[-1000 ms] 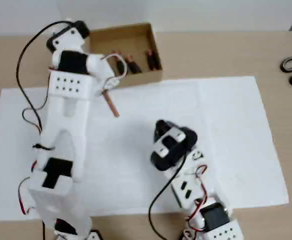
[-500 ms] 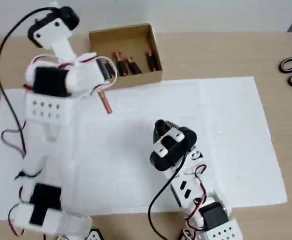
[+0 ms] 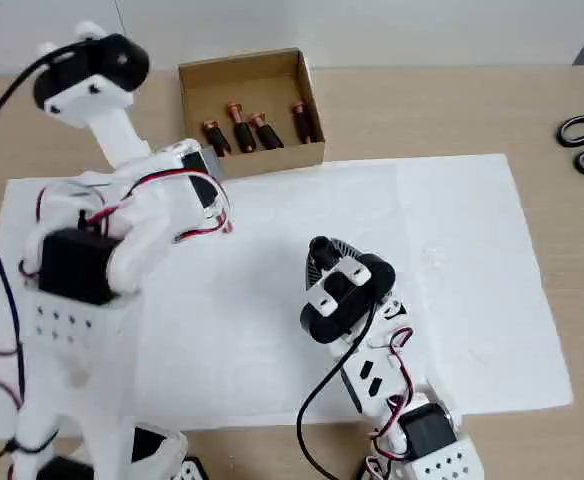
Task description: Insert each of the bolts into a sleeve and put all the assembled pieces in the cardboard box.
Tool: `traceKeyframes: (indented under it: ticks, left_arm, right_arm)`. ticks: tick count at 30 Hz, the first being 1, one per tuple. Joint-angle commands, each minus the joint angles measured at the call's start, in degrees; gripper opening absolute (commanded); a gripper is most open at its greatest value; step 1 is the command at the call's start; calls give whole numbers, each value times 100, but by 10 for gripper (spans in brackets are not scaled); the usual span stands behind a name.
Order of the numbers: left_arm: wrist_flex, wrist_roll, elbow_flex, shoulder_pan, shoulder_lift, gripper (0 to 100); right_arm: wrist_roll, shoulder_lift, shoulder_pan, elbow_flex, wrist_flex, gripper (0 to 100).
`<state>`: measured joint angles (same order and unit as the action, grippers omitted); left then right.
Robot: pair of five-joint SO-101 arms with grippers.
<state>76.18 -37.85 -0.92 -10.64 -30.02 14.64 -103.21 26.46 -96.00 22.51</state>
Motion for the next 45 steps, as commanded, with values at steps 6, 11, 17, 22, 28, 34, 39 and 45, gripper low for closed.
traceKeyframes:
  ticks: [6, 11, 17, 22, 28, 34, 39, 45]
  left_arm:
    - [-3218, 642, -2440, -299, -1424, 6]
    - [-5108, 677, -3714, -730, -2259, 6]
    - [-5837, 659, -3978, -853, -2593, 6]
    - [-5697, 1240, -3837, -897, -2611, 6]
    - [-5697, 1363, -3512, -976, -2620, 6]
    - [-6127, 1415, -3996, -1433, -3086, 6]
    - [-6919, 1837, -5332, -1477, -3780, 6]
    - [-7209, 1881, -5912, -1495, -4009, 6]
  right_arm:
    - [-835, -75, 22, -35, -1411, 4]
    - [-870, -75, 22, -35, -2105, 4]
    - [-870, -75, 22, -35, -2352, 4]
    - [-879, -31, 22, -44, -2308, 4]
    - [-888, -66, 22, -44, -1745, 4]
    - [-888, -57, 22, -44, -1710, 4]
    - [-888, -31, 22, -44, -1684, 4]
    - [-888, -57, 31, -44, -1156, 4]
